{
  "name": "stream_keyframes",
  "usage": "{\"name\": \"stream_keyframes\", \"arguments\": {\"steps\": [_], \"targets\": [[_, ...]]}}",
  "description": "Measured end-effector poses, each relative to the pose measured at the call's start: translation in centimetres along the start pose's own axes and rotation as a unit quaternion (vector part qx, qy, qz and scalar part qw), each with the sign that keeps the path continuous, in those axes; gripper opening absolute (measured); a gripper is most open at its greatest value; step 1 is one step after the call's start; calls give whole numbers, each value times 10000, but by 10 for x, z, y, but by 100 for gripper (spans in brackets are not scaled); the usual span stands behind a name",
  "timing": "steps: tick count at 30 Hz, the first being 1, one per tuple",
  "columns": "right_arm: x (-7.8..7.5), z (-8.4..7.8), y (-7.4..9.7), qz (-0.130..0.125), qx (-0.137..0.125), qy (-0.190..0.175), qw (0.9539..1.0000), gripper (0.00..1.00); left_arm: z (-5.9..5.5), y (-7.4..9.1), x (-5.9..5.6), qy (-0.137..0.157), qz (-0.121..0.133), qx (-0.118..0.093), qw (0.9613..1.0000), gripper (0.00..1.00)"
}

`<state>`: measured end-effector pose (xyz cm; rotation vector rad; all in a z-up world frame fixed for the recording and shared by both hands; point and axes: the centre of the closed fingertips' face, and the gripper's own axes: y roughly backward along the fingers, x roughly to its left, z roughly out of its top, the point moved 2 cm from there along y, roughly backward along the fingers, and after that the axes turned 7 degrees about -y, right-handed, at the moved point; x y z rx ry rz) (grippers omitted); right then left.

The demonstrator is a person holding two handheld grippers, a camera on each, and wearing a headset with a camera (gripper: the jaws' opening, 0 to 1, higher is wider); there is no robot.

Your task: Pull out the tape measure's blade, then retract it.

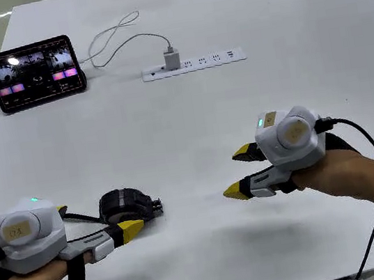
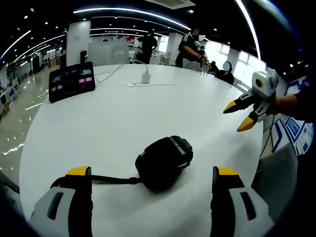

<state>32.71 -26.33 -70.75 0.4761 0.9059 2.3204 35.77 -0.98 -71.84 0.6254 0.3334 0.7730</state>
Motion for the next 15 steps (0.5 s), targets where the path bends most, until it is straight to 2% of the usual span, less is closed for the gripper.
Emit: {"name": "stream_keyframes", "arguments": {"steps": [1,6,7,8,10,15], "targets": [[-1,-2,1,-14,9,-17,10000,44,2,0,-4,57,-149,-72,9998,99],[-8,-13,12,-94,-25,-114,9999,48,4,9,-3,-39,-237,-140,9996,99],[-9,-15,15,-106,-39,-126,9999,48,5,10,0,-137,-167,-181,9996,99],[-9,-16,16,-107,-36,-117,9999,49,4,11,3,-259,-81,-154,9995,99],[-10,-20,21,-115,-20,-82,9999,51,3,12,2,-313,-152,-98,9993,99],[-15,-32,34,-188,-33,-121,9997,57,0,18,5,-338,-245,-109,9991,99]]}}
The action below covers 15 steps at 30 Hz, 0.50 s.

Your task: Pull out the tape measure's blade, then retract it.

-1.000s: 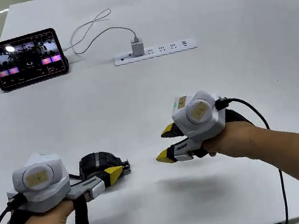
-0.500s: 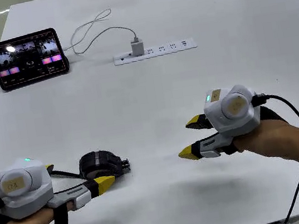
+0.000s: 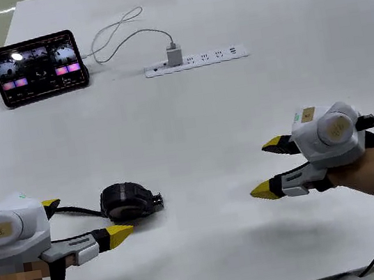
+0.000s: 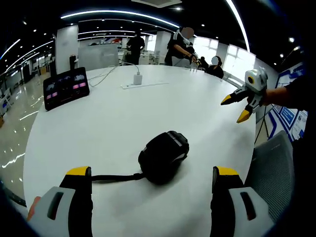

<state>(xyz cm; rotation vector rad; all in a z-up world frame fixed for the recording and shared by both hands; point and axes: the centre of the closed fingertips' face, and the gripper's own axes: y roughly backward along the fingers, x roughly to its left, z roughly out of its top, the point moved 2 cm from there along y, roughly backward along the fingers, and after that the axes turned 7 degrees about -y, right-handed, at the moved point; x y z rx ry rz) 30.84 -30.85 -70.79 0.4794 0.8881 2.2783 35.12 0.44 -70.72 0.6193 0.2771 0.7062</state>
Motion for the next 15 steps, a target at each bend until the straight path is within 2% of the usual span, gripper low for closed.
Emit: {"name": "stream_keyframes", "arguments": {"steps": [5,15], "targets": [[-7,-13,11,-104,4,-89,9999,62,-4,5,-3,-9,-241,3,9997,99],[-16,-37,27,-252,61,-155,9995,70,-12,13,-1,-28,-409,114,9991,99]]}}
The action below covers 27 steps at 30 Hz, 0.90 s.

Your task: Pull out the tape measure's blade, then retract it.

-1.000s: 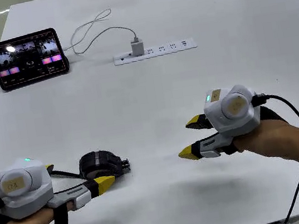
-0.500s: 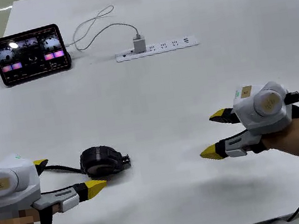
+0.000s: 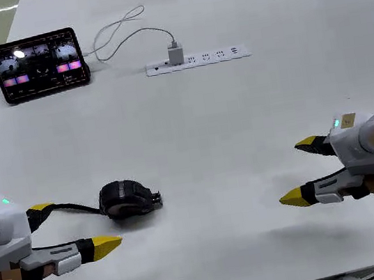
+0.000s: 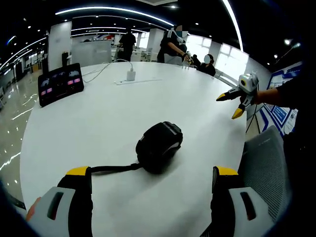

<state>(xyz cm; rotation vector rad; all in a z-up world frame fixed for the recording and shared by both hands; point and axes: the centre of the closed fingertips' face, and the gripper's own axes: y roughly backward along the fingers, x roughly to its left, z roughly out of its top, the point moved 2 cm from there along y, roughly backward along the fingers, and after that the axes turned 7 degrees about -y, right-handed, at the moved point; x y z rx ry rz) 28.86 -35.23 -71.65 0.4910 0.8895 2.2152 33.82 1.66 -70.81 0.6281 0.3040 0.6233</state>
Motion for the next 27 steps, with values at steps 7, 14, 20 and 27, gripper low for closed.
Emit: {"name": "stream_keyframes", "arguments": {"steps": [7,14,20,27], "targets": [[-8,-11,9,-14,6,-50,10000,75,-2,5,2,-110,-23,29,9999,99],[-10,-17,18,17,-28,-182,9998,82,-7,7,4,-296,-44,106,9995,99],[-14,-24,30,-47,17,-226,9997,87,-6,8,8,-352,-21,74,9993,99],[-21,-38,35,-64,100,-343,9993,99,-5,10,11,-349,-1,73,9994,99]]}}
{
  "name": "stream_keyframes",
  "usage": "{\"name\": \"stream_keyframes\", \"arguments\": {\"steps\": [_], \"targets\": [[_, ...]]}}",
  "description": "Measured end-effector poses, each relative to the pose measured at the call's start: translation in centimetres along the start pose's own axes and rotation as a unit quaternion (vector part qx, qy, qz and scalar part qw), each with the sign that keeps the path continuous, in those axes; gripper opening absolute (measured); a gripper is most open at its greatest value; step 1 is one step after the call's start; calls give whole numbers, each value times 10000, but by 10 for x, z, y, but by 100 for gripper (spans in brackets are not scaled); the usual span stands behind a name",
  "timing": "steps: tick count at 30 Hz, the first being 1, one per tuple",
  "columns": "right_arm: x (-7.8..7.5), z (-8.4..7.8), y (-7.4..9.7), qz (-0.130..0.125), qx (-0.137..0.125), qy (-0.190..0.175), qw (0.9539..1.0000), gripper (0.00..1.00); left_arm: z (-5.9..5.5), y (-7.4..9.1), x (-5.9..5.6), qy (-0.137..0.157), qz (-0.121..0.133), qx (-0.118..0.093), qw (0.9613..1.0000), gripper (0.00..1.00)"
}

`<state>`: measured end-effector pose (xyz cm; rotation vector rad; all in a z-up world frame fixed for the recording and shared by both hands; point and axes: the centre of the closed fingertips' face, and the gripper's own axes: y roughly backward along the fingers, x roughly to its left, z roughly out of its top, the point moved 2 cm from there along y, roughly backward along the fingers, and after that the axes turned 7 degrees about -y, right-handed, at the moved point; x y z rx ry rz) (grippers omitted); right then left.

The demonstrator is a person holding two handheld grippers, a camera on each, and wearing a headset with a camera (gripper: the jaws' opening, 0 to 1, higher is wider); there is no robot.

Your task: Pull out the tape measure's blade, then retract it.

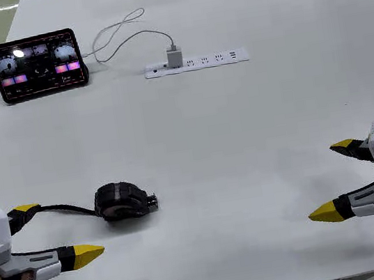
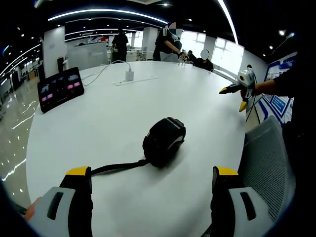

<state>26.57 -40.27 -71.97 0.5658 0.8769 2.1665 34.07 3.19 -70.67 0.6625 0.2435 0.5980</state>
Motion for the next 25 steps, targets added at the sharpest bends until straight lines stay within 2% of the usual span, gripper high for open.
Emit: {"name": "stream_keyframes", "arguments": {"steps": [7,14,15,25], "targets": [[4,2,10,27,-184,-4,9998,99,-2,1,-2,-7,-25,41,10000,99],[3,1,17,8,-164,38,9999,99,-4,1,-5,-53,-78,39,9999,99],[3,1,17,12,-152,43,9999,99,-4,1,-3,-81,-12,34,10000,99],[1,-1,18,11,-78,73,9999,99,-7,6,-3,-45,-31,42,10000,99]]}}
